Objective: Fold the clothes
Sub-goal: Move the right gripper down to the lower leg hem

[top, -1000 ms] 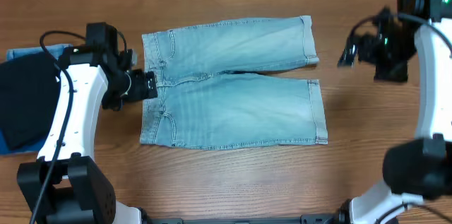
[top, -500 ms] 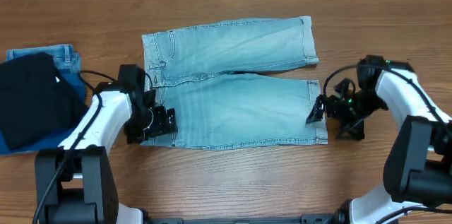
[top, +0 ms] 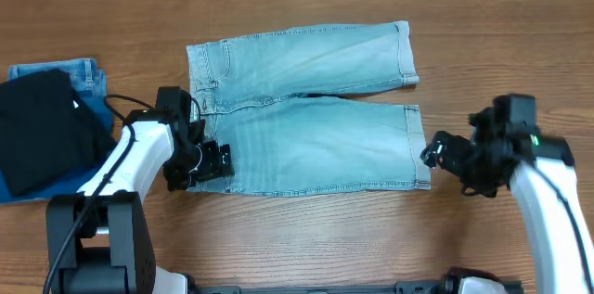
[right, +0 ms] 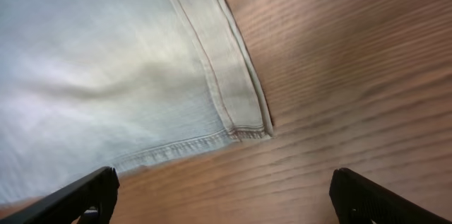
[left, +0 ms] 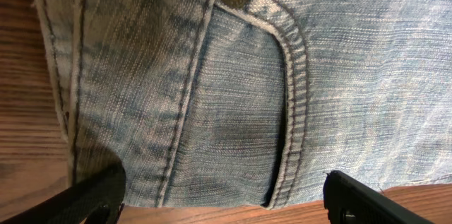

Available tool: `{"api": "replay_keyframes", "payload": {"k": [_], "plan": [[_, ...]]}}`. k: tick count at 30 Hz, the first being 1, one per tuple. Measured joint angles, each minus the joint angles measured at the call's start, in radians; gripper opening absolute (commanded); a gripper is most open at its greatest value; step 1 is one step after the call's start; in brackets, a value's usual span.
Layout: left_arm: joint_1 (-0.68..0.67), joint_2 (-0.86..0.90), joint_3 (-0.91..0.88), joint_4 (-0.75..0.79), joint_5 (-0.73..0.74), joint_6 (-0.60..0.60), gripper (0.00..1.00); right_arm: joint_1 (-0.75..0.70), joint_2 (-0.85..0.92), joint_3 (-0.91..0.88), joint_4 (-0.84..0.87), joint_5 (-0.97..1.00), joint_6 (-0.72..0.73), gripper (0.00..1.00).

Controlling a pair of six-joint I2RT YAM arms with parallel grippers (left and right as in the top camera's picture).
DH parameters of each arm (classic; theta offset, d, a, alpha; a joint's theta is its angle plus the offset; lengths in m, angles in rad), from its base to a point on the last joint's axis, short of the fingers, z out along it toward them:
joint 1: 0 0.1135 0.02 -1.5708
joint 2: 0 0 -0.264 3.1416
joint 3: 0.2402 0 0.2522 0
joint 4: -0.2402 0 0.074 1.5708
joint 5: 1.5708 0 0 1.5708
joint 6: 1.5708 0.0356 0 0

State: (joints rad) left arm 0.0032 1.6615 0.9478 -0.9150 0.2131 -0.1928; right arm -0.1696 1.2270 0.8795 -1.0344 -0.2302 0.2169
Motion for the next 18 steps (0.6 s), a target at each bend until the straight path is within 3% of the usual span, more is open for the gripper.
{"api": "replay_keyframes", "payload": {"k": [3, 13, 18], "plan": [[0.000, 0.000, 0.000, 0.002, 0.000, 0.000, 0.92, 0.000, -0.143, -0.091, 0.021, 0.027, 0.031, 1.00], [0.000, -0.010, -0.064, 0.039, -0.008, 0.000, 0.86, 0.019, -0.109, -0.229, 0.162, 0.036, 0.067, 1.00], [-0.002, -0.014, -0.078, 0.009, -0.003, -0.152, 0.91, 0.067, -0.104, -0.231, 0.185, 0.036, 0.061, 1.00]]}}
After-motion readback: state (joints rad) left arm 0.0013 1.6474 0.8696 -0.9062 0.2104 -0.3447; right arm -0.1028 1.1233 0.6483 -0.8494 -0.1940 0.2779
